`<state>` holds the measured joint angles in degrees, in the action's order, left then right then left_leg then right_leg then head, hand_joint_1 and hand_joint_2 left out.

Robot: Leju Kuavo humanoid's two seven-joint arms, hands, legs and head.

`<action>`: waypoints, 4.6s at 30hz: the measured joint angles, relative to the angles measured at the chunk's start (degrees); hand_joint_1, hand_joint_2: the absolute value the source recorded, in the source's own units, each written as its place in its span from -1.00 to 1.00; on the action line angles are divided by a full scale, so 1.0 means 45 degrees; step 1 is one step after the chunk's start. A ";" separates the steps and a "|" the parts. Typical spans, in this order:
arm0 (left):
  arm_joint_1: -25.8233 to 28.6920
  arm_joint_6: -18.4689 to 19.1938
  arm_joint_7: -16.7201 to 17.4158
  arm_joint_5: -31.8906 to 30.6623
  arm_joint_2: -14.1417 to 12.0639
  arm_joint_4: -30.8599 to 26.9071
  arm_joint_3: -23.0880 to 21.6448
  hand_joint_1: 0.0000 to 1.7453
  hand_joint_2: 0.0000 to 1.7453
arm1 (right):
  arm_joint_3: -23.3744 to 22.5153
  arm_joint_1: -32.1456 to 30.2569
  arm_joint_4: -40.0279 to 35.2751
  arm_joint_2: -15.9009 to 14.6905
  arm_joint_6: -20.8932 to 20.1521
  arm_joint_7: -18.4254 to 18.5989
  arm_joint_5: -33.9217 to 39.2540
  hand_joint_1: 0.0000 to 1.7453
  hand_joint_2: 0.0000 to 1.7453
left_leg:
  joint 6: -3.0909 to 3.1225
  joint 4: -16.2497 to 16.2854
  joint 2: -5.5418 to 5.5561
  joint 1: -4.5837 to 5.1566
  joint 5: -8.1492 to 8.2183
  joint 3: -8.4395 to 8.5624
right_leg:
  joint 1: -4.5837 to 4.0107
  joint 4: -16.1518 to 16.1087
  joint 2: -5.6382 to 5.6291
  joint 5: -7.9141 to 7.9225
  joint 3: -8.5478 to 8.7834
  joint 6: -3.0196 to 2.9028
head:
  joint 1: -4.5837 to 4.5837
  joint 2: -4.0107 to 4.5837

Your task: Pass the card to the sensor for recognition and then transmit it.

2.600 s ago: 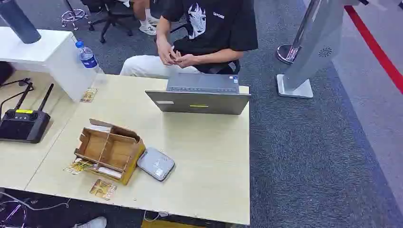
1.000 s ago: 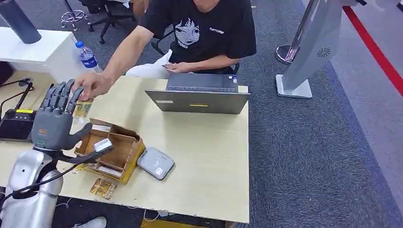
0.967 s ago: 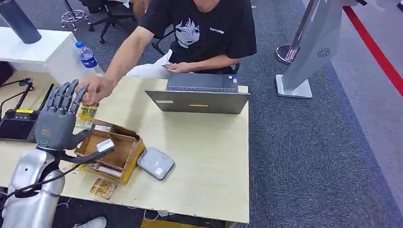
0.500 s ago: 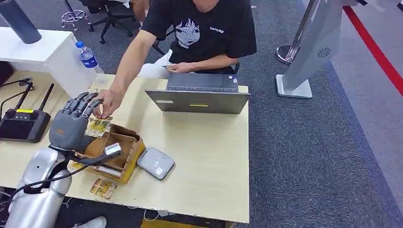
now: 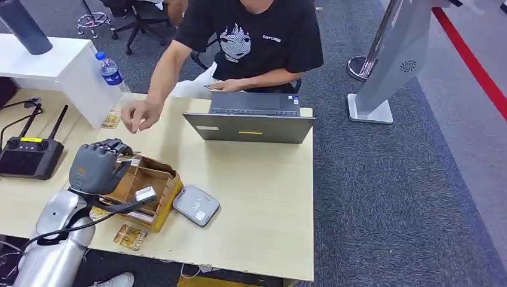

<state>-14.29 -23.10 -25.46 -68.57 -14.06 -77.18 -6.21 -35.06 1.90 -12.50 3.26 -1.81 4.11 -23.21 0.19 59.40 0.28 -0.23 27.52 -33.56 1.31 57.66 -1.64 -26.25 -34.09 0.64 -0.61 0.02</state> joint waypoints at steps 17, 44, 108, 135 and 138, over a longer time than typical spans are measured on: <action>0.0803 0.1278 0.0607 0.0000 0.0928 -0.1433 -0.4295 1.00 1.00 | -0.0680 0.0018 -0.0005 0.0088 -0.0058 -0.0019 -0.0675 -1.00 1.00 | 0.0008 0.0001 0.0005 0.0003 0.0005 -0.0006 | 0.0002 -0.0002 0.0005 0.0001 -0.0005 0.0003 | 0.0000 0.0000; -0.0143 0.3167 0.1287 0.0490 0.0394 0.1136 -0.6640 1.00 1.00 | -0.1253 0.0031 -0.0005 0.0102 -0.0146 -0.0039 -0.1306 -1.00 1.00 | 0.0009 0.0001 0.0003 0.0002 0.0003 -0.0007 | 0.0002 -0.0001 0.0004 0.0005 -0.0003 0.0008 | 0.0000 0.0000; -0.0678 0.2084 0.2161 0.0558 0.0380 -0.0306 -0.1617 1.00 1.00 | -0.2949 0.0082 -0.0010 0.0277 -0.0282 -0.0112 -0.2973 -1.00 1.00 | 0.0014 0.0000 0.0001 0.0001 -0.0012 -0.0011 | 0.0001 0.0003 0.0003 0.0013 -0.0002 0.0008 | 0.0000 0.0000; 0.0485 0.3808 0.0971 0.2113 -0.1161 -0.1933 -0.2871 -1.00 1.00 | -0.4279 0.0130 -0.0126 0.0398 -0.0301 -0.0165 -0.3682 -1.00 1.00 | 0.0012 -0.0002 -0.0005 -0.0002 -0.0013 -0.0014 | -0.0001 0.0004 0.0003 0.0012 -0.0008 0.0007 | -0.0005 0.0000; 0.0490 0.3803 0.1087 0.2132 -0.1388 -0.1933 -0.2885 -1.00 1.00 | -0.4386 0.0131 -0.0131 0.0398 -0.0301 -0.0170 -0.3686 -1.00 1.00 | 0.0012 -0.0002 -0.0004 -0.0002 -0.0013 -0.0014 | 0.0000 0.0004 0.0004 0.0012 -0.0008 0.0007 | 0.0000 0.0000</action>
<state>-12.09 -5.99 -20.57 -58.97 -20.30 -85.88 -19.19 -54.80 2.49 -13.09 5.05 -3.17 3.34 -39.80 0.25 59.39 0.26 -0.23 27.46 -33.63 1.31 57.67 -1.62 -26.19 -34.12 0.67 -0.61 0.02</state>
